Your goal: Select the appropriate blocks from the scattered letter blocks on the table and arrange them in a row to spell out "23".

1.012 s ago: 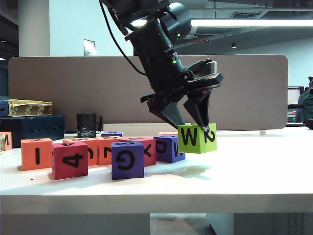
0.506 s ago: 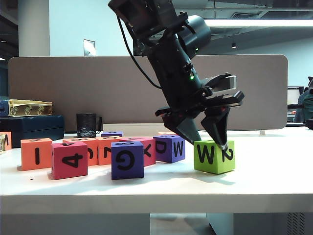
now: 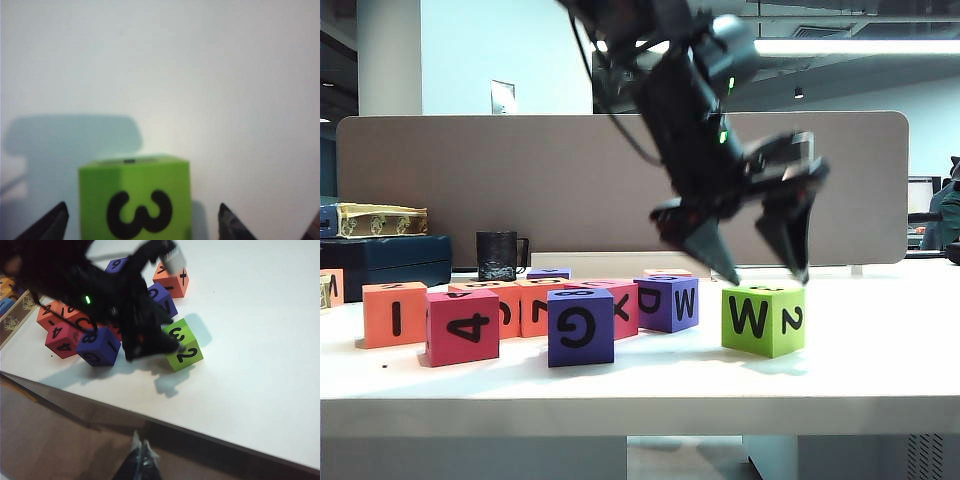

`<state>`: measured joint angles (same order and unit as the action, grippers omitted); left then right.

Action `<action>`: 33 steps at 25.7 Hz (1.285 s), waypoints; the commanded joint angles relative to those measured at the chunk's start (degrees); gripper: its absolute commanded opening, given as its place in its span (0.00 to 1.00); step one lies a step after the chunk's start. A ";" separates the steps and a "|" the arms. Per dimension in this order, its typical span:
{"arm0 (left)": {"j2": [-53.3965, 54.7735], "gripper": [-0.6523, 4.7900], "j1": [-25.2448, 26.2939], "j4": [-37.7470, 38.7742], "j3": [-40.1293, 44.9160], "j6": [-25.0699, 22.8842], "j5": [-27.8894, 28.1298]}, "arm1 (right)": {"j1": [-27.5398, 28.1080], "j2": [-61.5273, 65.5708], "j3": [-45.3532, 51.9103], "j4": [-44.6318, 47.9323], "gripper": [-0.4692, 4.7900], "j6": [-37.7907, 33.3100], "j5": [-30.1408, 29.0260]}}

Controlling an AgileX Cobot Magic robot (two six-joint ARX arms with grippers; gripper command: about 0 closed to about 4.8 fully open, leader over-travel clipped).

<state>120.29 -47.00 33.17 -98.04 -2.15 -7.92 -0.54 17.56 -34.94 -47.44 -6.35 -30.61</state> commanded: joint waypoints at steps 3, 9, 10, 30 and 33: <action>-0.39 0.80 0.00 9.94 -7.21 -13.99 0.63 | 0.04 0.00 -0.33 0.74 0.09 -0.07 0.07; -0.35 0.80 0.04 17.14 -7.98 -36.65 0.92 | 0.04 0.00 -0.33 0.72 0.09 -0.07 0.07; -0.37 0.80 0.04 17.51 -7.98 -42.16 0.90 | 0.04 0.00 -0.33 0.74 0.09 -0.07 0.07; 4.22 0.80 0.44 7.48 -7.98 -70.71 -1.33 | 0.02 0.00 -0.33 0.48 0.09 -0.07 0.04; 4.68 0.80 0.39 6.88 -7.98 -70.71 -1.60 | 0.02 0.00 -0.33 0.50 0.09 -0.07 0.04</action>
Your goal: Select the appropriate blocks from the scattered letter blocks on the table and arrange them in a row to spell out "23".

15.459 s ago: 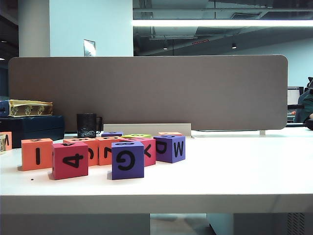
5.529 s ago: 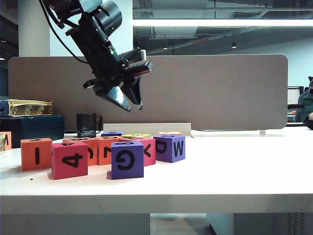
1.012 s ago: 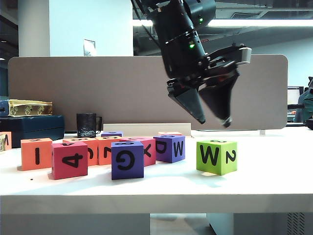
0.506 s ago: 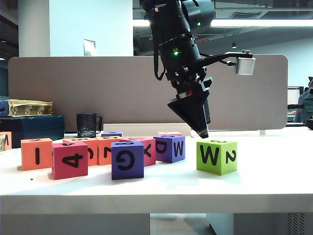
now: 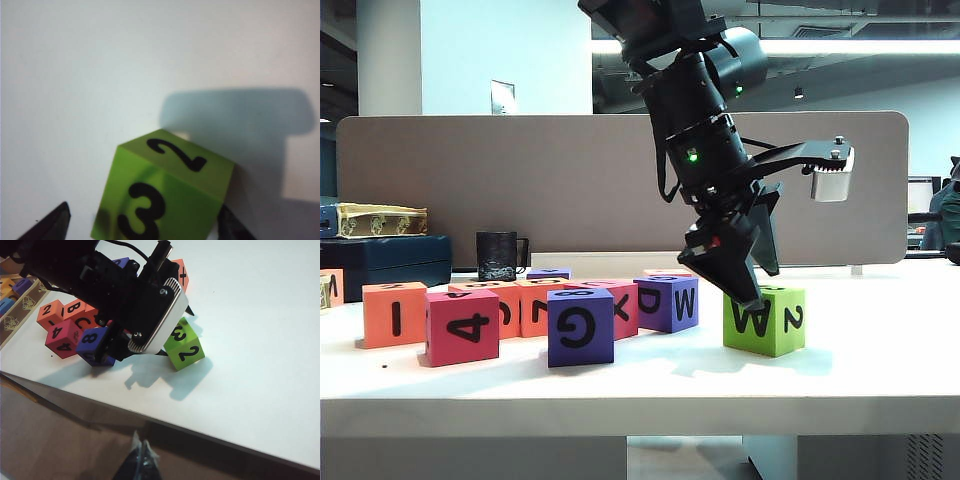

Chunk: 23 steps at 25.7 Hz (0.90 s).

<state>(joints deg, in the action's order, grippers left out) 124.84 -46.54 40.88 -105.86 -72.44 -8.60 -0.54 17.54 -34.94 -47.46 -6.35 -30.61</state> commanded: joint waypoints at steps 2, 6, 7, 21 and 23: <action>0.70 0.80 -0.07 -0.70 -0.15 -0.37 -3.15 | 0.04 0.02 -0.33 0.55 0.09 -0.07 0.04; 1.22 0.80 -0.13 -0.48 -0.15 0.04 -3.23 | 0.04 0.02 -0.33 0.55 0.09 -0.07 0.07; 1.51 0.80 -0.13 -0.57 -0.15 0.04 -3.23 | 0.04 0.02 -0.33 0.55 0.09 -0.07 0.07; 1.86 0.61 -0.20 -1.86 -0.22 15.82 -3.19 | 0.04 0.02 -0.33 0.59 0.09 -0.07 0.07; 1.86 0.61 -0.20 -2.67 -0.61 22.62 -2.97 | 0.04 0.02 -0.33 0.59 0.09 -0.07 0.07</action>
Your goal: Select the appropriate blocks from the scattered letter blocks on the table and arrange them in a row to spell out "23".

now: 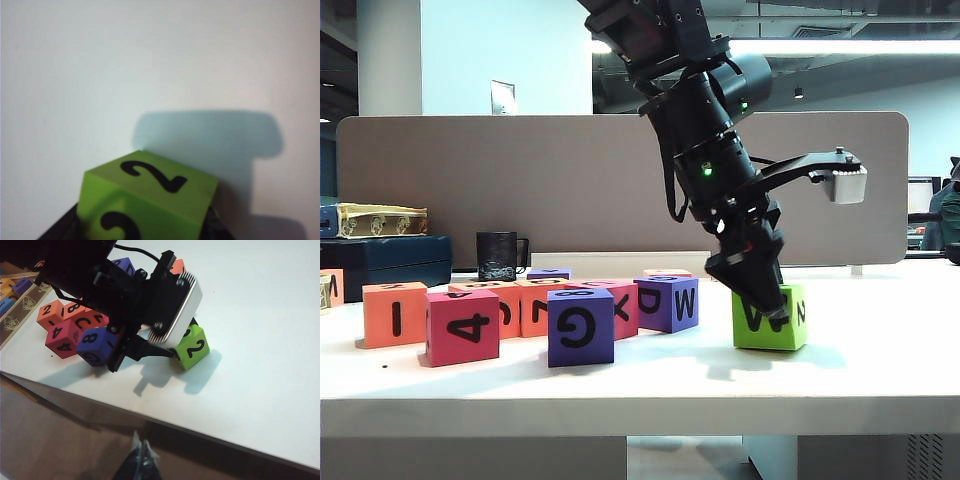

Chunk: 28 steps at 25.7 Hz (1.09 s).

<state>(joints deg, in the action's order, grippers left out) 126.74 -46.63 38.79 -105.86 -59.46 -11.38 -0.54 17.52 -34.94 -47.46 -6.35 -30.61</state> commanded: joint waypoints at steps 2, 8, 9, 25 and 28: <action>-0.17 0.61 -0.11 -2.05 -0.63 14.69 0.20 | 0.04 0.04 -0.33 0.61 0.09 -0.07 0.07; -0.52 0.61 -0.57 -6.93 -0.74 31.82 9.05 | 0.04 0.04 -0.33 0.61 0.09 -0.04 0.07; -0.63 0.61 -0.57 -7.19 -0.83 34.01 10.95 | 0.04 0.04 -0.33 0.59 0.09 -0.04 0.04; -0.61 0.61 -0.92 1.51 -5.53 88.74 10.95 | 0.02 0.04 -0.33 0.66 0.09 -0.04 0.07; -0.61 0.61 -0.92 1.66 -5.53 89.48 10.93 | 0.02 0.04 -0.33 0.57 0.09 -0.07 0.07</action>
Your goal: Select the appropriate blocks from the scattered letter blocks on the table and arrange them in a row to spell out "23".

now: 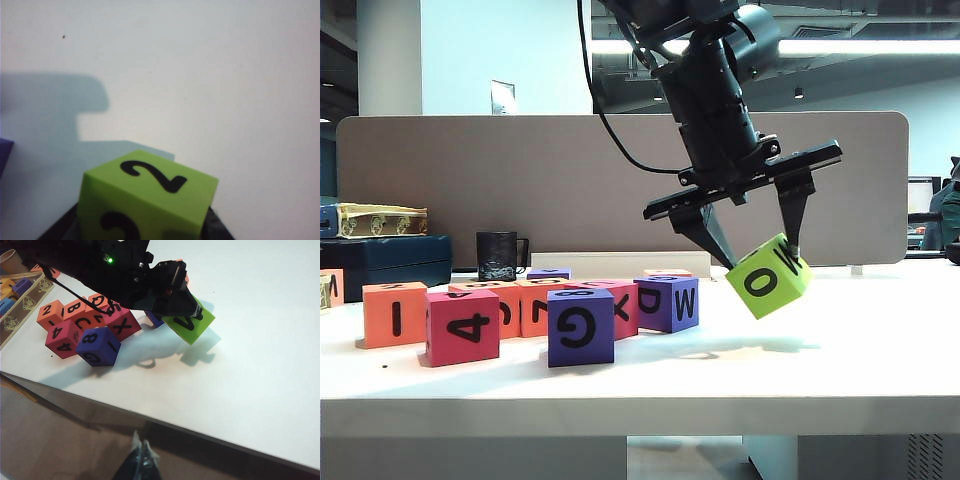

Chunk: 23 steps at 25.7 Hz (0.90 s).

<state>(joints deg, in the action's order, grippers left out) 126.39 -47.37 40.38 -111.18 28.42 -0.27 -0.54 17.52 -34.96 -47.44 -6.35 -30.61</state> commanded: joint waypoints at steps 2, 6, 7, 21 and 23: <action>-0.26 0.61 -0.22 0.98 -0.22 3.80 -0.04 | 0.02 0.04 -0.31 0.55 0.09 -0.04 0.04; -0.02 0.56 -0.46 3.21 -0.22 5.62 3.61 | 0.02 0.04 -0.31 0.55 0.09 -0.04 0.07; -0.02 0.54 -0.46 3.72 -0.22 5.90 5.05 | 0.02 0.04 -0.31 0.55 0.09 -0.04 0.07; 1.05 0.51 -2.25 5.03 -0.20 5.88 7.52 | 0.02 0.04 -0.31 0.52 0.09 -0.07 0.04; 1.86 0.52 -2.95 5.14 -0.04 5.86 7.58 | 0.04 0.04 -0.31 0.50 0.09 -0.04 0.04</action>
<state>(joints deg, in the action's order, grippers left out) 127.83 -49.69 45.47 -111.20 34.37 7.31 -0.54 17.52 -34.94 -47.46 -6.35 -30.61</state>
